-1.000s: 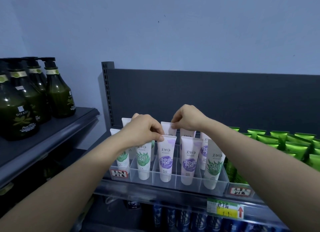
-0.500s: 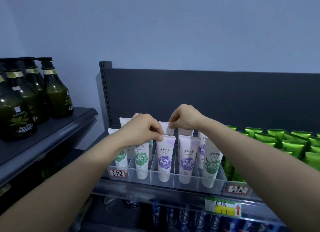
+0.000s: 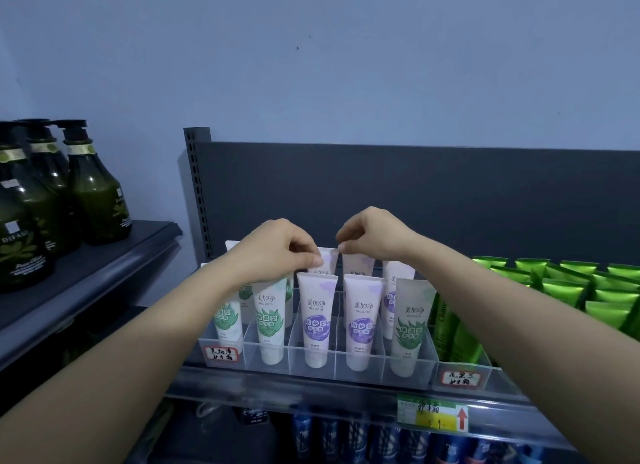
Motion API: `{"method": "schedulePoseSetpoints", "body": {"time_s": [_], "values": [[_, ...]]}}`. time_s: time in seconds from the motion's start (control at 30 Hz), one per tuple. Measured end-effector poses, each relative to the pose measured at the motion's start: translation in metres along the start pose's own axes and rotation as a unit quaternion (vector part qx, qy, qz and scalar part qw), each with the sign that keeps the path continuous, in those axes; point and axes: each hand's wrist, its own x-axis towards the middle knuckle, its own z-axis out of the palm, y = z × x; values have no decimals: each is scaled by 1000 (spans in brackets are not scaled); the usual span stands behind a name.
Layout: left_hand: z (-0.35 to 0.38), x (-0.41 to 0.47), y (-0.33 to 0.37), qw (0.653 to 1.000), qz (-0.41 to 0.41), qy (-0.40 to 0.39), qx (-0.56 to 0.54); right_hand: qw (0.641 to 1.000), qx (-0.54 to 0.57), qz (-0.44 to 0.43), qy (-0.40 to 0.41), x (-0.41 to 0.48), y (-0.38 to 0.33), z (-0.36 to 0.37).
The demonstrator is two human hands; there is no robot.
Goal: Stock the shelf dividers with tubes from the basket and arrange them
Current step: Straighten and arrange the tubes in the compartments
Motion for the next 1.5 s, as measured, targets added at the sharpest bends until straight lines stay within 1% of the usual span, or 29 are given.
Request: {"method": "schedulePoseSetpoints", "body": {"time_s": [0.07,0.13,0.27,0.37,0.47,0.63,0.77,1.27,1.5], "values": [[1,9,6,1000,7,22,5,1000,-3,7,3,-5,6,-8],[5,17,15,999,24,24,21,1000,-13,21,2,-10,12,-14],[20,24,33,996,70,-40,30,998,-39,43,-5,-14,24,-16],[28,24,40,991,76,-92,56,998,-36,49,-1,-14,30,-11],[33,24,43,985,83,-113,103,999,-26,46,6,-11,31,-6],[35,23,43,990,67,-109,58,999,-24,33,27,-11,34,-2],[37,22,42,992,57,-114,14,999,-19,35,29,-12,37,-4],[39,20,41,994,46,-99,27,999,-23,22,25,-9,37,-5],[32,19,45,988,41,-149,9,1000,-16,20,8,-9,41,-4]]}}
